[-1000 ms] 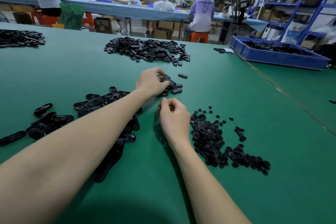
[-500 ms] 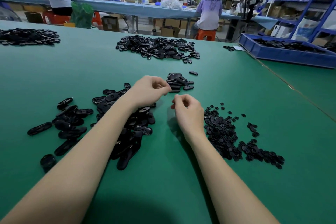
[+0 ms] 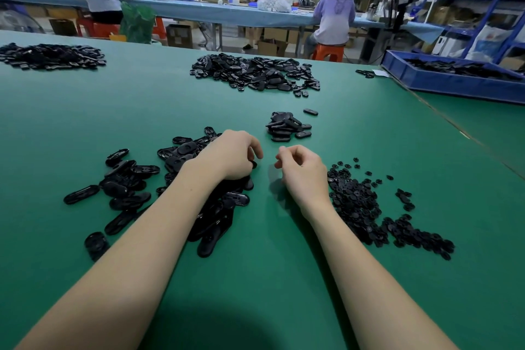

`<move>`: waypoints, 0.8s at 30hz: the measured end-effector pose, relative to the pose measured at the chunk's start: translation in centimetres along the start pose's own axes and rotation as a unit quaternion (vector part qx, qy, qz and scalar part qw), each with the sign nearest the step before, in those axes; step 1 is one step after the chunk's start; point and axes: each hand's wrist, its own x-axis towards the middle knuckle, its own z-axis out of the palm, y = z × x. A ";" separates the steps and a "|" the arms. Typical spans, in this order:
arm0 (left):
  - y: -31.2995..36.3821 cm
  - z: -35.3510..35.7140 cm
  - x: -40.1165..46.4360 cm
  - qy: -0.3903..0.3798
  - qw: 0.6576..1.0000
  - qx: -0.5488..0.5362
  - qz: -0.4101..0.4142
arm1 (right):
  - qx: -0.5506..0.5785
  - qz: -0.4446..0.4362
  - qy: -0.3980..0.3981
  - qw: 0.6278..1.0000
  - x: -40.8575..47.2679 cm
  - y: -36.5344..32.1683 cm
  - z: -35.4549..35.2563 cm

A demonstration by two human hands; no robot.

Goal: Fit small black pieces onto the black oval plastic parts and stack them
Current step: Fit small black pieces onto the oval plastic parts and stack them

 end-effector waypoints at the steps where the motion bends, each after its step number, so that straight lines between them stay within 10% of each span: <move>1: 0.0 0.0 0.0 0.005 1.000 0.004 0.004 | 0.004 0.001 -0.002 1.000 0.0 0.0 0.0; 14: 0.7 0.4 -0.5 0.064 0.996 0.021 0.055 | 0.028 0.022 -0.029 0.999 0.4 -0.2 -0.4; 24: 2.2 -0.6 -0.4 0.147 0.962 -0.227 0.030 | 0.162 0.120 -0.104 0.974 1.4 -1.6 -2.9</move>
